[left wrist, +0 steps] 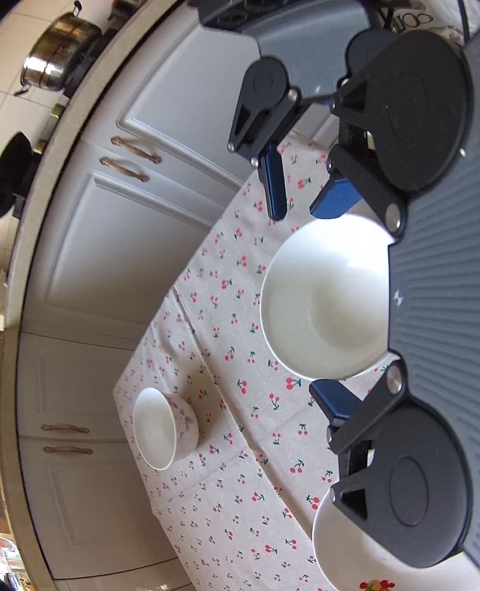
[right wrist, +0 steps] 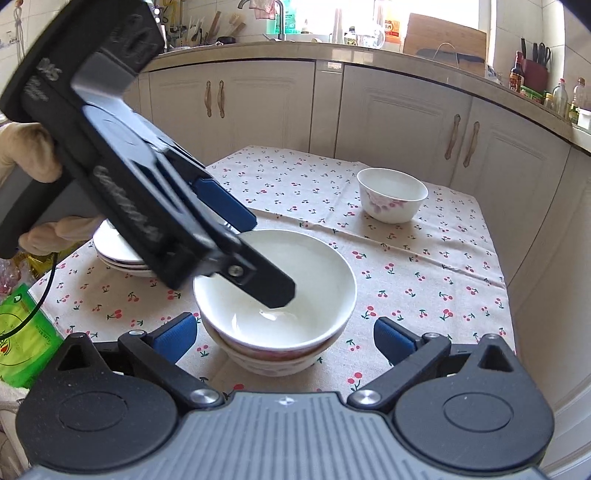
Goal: Organize plates and bowls
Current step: 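Open the left gripper and withdraw it from the stacked bowls, then move the right gripper to the plain white bowl and grasp its rim, then lift and carry the white bowl toward the bowl stack with the right gripper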
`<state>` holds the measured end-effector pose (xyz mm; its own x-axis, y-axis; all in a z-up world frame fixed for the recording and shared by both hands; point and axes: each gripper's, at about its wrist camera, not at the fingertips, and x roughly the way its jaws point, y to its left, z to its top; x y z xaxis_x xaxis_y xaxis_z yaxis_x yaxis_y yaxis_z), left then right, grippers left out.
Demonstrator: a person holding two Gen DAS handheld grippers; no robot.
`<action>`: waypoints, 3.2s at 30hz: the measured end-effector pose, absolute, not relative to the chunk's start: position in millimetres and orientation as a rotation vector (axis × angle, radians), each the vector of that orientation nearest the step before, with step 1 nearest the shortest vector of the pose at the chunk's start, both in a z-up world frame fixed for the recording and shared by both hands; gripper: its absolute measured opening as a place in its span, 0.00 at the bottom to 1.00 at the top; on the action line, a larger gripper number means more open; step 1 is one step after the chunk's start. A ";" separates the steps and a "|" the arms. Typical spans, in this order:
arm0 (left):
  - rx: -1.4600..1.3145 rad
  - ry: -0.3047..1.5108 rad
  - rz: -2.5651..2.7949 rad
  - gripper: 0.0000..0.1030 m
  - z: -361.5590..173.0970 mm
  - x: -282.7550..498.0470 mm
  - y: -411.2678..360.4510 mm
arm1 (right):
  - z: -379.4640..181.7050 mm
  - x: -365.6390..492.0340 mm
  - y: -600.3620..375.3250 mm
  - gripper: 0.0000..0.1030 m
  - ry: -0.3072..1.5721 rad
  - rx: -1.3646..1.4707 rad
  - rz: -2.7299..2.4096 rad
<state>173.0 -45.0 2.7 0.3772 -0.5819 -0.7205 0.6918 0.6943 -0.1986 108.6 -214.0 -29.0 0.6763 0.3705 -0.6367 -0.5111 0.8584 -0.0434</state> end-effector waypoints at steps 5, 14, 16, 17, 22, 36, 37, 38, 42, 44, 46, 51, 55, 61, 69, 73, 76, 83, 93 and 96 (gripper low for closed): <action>0.127 0.831 -0.857 0.91 6.8 166.1 -39.4 | -29.8 107.4 -213.7 1.00 0.671 -0.232 0.496; 0.082 0.849 -0.883 0.92 -2.3 170.7 -34.9 | -26.6 105.5 -216.7 1.00 0.667 -0.246 0.482; 0.092 0.831 -0.880 0.94 0.7 170.7 -32.7 | -23.0 106.3 -219.9 1.00 0.656 -0.260 0.468; 0.092 0.820 -0.876 0.94 3.6 171.7 -30.9 | -20.5 107.2 -222.4 1.00 0.649 -0.265 0.463; 0.123 0.742 -0.827 0.97 18.2 182.4 -24.9 | -3.0 122.0 -238.1 1.00 0.608 -0.270 0.459; 0.202 0.680 -0.659 0.98 27.1 273.1 -36.2 | 15.2 216.2 -270.4 1.00 0.604 -0.188 0.414; 0.210 0.685 -0.648 0.98 24.8 281.6 -39.0 | 15.4 222.4 -271.7 1.00 0.607 -0.192 0.409; 0.217 0.693 -0.641 0.98 22.1 289.5 -41.5 | 15.8 228.1 -272.7 1.00 0.609 -0.198 0.406; 0.215 0.718 -0.616 0.98 7.6 320.7 -49.9 | 19.0 252.9 -279.1 1.00 0.615 -0.215 0.409; 0.203 0.742 -0.611 0.98 -1.0 335.3 -53.2 | 19.7 266.8 -281.9 1.00 0.626 -0.210 0.415; 0.203 0.752 -0.607 0.98 -8.6 345.6 -57.2 | 20.5 283.5 -284.8 1.00 0.643 -0.197 0.423; 0.234 0.755 -0.604 0.98 -25.5 363.3 -68.9 | 17.0 322.9 -287.6 1.00 0.680 -0.164 0.462; 0.261 0.747 -0.604 0.98 -36.4 374.1 -76.3 | 7.1 353.7 -282.0 1.00 0.708 -0.176 0.511; 0.293 0.725 -0.605 0.97 -46.5 385.3 -84.3 | -9.2 394.1 -270.0 0.95 0.743 -0.184 0.581; 0.325 0.718 -0.612 0.96 -57.2 389.7 -91.3 | -28.3 437.3 -268.0 0.83 0.826 -0.108 0.609; 0.317 0.726 -0.629 0.90 -58.6 392.1 -93.8 | -27.9 448.8 -265.3 0.82 0.850 -0.064 0.632; 0.323 0.720 -0.632 0.89 -59.1 392.8 -96.1 | -26.8 456.9 -260.4 0.79 0.883 -0.042 0.636; 0.311 0.719 -0.639 0.89 -60.1 397.2 -97.3 | -29.3 466.5 -253.9 0.64 0.937 -0.042 0.628; 0.294 0.715 -0.641 0.89 -58.6 398.9 -94.8 | -30.9 478.2 -255.2 0.64 0.998 0.020 0.631; 0.288 0.711 -0.639 0.89 -59.6 399.5 -94.4 | -31.0 478.8 -253.1 0.64 1.004 0.017 0.623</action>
<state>399.5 -94.4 -59.6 0.5796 -0.4438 -0.6835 0.6323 0.7740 0.0337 478.8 -253.1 -31.0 0.3798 0.4951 -0.7814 -0.4799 0.8276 0.2911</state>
